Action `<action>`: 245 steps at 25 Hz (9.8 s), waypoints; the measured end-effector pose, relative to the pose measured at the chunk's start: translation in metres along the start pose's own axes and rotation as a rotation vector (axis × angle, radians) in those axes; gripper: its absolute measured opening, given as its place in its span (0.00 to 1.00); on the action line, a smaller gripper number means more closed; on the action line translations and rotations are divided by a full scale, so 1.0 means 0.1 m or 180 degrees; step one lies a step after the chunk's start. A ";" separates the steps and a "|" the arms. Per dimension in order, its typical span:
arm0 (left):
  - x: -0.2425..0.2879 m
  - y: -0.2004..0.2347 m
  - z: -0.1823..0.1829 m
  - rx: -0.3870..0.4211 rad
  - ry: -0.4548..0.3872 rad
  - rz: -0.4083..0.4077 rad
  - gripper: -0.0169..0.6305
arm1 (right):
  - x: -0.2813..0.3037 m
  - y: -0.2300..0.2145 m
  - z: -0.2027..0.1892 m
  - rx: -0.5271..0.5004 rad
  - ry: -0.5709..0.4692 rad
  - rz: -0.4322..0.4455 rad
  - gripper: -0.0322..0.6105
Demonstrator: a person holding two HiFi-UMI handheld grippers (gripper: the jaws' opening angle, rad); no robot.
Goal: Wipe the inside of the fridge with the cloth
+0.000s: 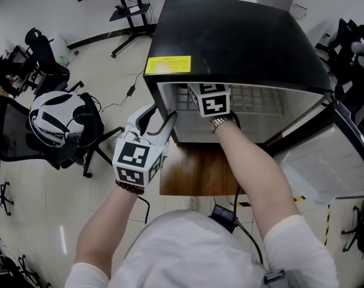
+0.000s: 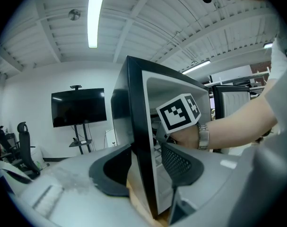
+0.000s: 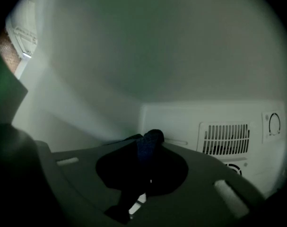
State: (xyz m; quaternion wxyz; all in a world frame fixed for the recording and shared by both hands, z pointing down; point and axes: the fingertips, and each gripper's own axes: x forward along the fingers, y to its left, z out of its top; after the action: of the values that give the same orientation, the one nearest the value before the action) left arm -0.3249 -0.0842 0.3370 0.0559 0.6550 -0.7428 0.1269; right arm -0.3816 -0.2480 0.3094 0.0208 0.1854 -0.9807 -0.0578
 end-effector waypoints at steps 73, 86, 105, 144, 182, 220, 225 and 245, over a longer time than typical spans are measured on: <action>0.01 0.01 0.01 -0.0148 -0.0031 0.0154 0.33 | -1.44 -2.13 -0.45 0.0171 0.0654 -0.1911 0.11; 0.02 0.01 0.00 -0.0157 -0.0042 0.0147 0.33 | -1.55 -2.16 -0.46 0.0241 0.0599 -0.2053 0.11; 0.02 -0.01 0.02 -0.0234 -0.0136 0.0078 0.33 | -1.14 -0.48 0.16 -0.0065 -0.0045 -0.0511 0.11; 0.00 0.00 0.02 -0.0214 -0.0180 0.0012 0.33 | -0.55 -0.01 -0.61 -0.0372 0.1251 -0.0169 0.11; 0.00 0.01 0.02 -0.0265 -0.0167 0.0066 0.33 | -1.52 -1.51 -0.90 -0.0113 0.1564 -0.1226 0.11; 0.00 -0.01 0.03 -0.0372 -0.0265 -0.0038 0.33 | -1.32 0.03 0.09 -0.0005 0.0536 -0.0080 0.11; -0.01 -0.01 0.03 -0.0373 -0.0261 -0.0044 0.33 | -1.21 0.42 0.04 0.0169 0.0546 0.0201 0.11; -0.03 -0.02 0.03 -0.0359 -0.0277 -0.0063 0.33 | -1.08 0.75 -0.66 -0.0431 0.1309 0.0275 0.30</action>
State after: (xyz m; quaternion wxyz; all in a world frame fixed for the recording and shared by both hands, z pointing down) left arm -0.3223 -0.0828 0.3333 0.0616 0.6630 -0.7440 0.0558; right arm -0.3041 -0.1458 0.3823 0.2353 0.1493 -0.9568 -0.0835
